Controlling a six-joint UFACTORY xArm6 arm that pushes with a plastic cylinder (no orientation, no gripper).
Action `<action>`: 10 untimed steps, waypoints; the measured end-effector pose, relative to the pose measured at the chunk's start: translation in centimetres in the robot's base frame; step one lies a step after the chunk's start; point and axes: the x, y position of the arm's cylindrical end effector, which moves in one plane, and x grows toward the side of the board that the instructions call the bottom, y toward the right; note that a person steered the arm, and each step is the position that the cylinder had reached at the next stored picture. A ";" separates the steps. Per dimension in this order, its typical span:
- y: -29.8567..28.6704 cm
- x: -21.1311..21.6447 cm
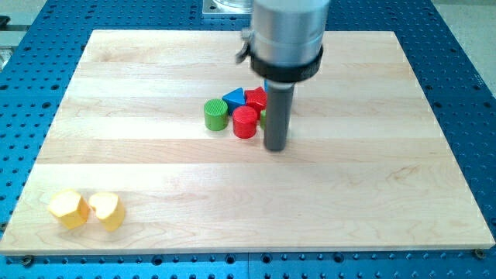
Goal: Place the blue blocks above the yellow blocks
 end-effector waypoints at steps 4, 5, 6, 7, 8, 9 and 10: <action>-11.5 -1.0; -12.8 -2.9; -14.5 -4.9; -10.3 -7.6; -6.9 -7.7; -5.8 -14.5; 3.4 -15.6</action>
